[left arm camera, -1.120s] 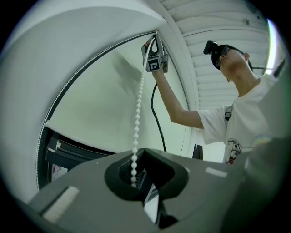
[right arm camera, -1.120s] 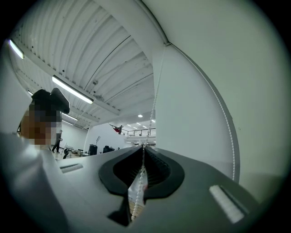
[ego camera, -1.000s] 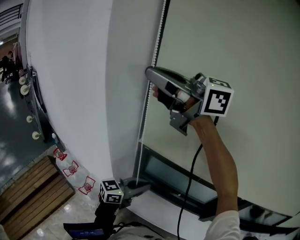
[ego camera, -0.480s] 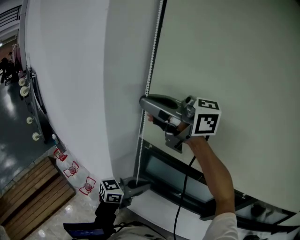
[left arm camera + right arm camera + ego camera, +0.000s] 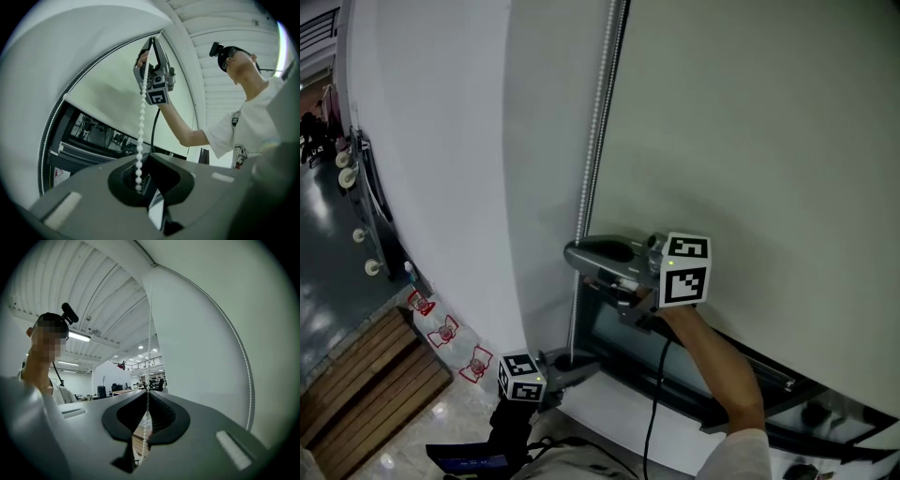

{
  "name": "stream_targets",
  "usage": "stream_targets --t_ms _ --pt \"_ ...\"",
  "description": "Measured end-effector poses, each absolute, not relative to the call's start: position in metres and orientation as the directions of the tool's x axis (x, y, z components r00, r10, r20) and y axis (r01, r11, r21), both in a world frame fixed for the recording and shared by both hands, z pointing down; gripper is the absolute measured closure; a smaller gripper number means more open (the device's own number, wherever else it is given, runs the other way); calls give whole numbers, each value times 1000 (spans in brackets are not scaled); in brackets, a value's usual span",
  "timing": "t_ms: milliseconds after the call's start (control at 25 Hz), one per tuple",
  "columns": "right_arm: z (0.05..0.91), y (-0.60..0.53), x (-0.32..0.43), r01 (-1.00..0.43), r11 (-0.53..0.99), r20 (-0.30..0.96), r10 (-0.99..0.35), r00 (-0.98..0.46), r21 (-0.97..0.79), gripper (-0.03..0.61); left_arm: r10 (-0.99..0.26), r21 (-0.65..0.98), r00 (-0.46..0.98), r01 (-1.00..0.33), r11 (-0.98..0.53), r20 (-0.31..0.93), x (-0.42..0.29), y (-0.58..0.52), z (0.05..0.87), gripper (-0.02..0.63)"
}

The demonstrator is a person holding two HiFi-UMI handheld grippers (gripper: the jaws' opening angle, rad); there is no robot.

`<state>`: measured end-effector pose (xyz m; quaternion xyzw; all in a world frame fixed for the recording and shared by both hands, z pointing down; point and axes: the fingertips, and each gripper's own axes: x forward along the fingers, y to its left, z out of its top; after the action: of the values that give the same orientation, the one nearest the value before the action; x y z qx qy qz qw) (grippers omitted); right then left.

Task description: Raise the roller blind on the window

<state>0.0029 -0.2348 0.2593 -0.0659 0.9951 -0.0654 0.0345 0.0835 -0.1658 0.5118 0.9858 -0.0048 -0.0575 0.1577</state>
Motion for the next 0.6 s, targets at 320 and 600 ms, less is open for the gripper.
stream_targets --t_ms 320,600 --pt "259 -229 -1 -120 973 -38 -130 -991 -197 563 -40 321 991 4 -947 -130 79 -167 473 615" --pt "297 -234 3 -124 958 -1 -128 -992 -257 563 -49 332 991 -4 -943 -126 81 -178 471 615"
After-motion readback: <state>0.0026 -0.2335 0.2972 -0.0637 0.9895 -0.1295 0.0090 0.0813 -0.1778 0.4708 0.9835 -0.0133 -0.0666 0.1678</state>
